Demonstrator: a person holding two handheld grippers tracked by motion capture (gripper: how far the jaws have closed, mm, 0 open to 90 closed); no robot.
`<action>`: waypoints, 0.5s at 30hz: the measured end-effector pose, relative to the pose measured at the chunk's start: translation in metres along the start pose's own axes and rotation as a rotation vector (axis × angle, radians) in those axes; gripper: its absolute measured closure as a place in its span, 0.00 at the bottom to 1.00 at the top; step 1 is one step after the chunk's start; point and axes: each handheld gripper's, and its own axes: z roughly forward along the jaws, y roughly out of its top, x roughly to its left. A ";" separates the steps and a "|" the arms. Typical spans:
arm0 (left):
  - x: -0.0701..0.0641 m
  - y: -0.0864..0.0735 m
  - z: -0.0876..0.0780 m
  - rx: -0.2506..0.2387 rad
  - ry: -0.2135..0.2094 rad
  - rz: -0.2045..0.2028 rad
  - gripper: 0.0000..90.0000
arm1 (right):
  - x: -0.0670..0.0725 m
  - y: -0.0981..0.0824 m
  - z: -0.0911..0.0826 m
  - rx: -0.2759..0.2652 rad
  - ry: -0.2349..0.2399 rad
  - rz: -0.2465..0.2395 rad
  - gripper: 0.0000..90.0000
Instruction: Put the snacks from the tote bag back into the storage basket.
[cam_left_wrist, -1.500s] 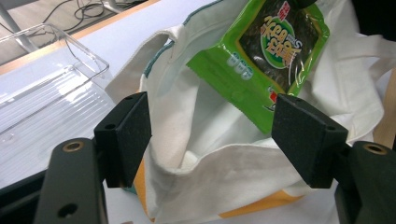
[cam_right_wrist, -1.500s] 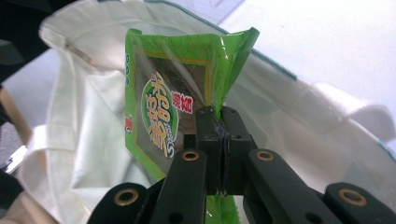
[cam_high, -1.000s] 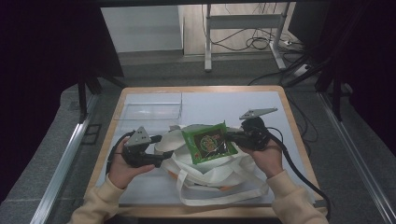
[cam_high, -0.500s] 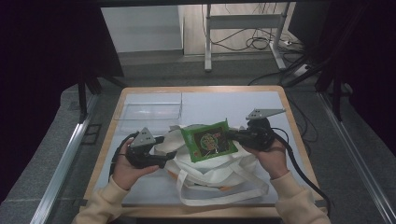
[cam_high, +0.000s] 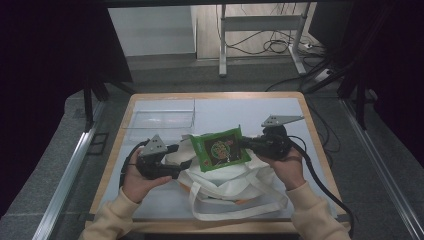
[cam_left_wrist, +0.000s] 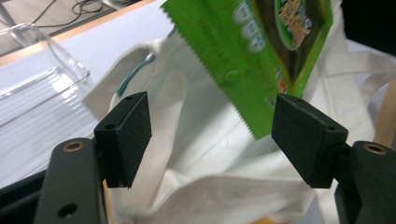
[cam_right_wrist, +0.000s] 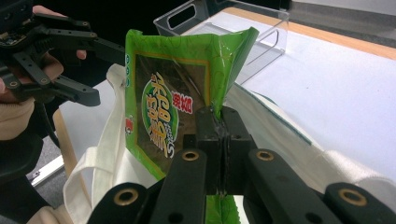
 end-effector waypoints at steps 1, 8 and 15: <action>0.000 0.002 0.001 -0.007 -0.011 -0.003 0.33 | 0.000 0.000 0.000 -0.001 0.001 0.000 0.97; -0.003 0.013 0.013 -0.035 -0.085 -0.036 0.31 | 0.002 0.001 0.001 -0.017 0.015 -0.009 0.97; 0.000 0.008 0.019 -0.024 -0.122 -0.069 0.31 | 0.001 0.002 -0.003 -0.040 0.012 -0.015 0.97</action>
